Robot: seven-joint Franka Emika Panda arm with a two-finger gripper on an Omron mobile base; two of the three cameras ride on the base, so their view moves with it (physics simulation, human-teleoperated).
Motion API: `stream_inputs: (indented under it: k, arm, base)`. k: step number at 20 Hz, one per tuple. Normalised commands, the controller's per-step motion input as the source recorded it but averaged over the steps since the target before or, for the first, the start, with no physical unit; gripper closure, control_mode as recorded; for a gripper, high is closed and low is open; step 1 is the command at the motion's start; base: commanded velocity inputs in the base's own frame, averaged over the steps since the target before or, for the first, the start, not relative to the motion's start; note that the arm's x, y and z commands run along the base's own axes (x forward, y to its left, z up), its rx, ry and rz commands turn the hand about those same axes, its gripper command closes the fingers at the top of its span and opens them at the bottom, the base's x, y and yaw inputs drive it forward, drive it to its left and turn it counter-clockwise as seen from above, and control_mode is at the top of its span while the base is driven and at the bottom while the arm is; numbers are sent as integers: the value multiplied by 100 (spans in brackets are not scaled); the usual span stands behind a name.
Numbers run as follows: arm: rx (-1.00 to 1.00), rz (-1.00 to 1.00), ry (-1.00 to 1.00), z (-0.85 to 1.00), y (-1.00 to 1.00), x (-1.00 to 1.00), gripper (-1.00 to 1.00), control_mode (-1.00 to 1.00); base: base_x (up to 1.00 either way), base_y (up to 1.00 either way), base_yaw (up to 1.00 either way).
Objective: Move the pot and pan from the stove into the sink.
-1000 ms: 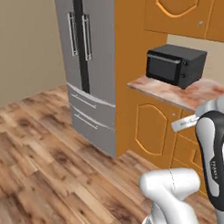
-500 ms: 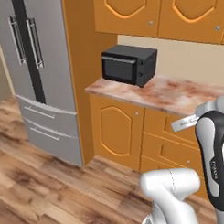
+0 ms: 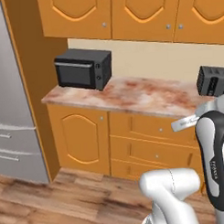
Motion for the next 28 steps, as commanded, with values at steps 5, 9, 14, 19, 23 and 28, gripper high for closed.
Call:
stream_inputs:
  k: [5, 9, 14, 19, 23, 28]
  arm:
    - [0, 0, 0, 0, 0, 0, -100, 100]
    - [0, 0, 0, 0, 0, 0, -100, 100]
    - [0, 0, 0, 0, 0, 0, -100, 100]
    - [0, 0, 0, 0, 0, 0, -100, 100]
    - [0, 0, 0, 0, 0, 0, -100, 100]
    - [0, 0, 0, 0, 0, 0, -100, 100]
  base:
    - [6, -24, -47]
    - [6, -27, -47]
    - [7, -31, -46]
    - [4, -43, -40]
    - [0, -8, -5]
    - [6, -6, 0]
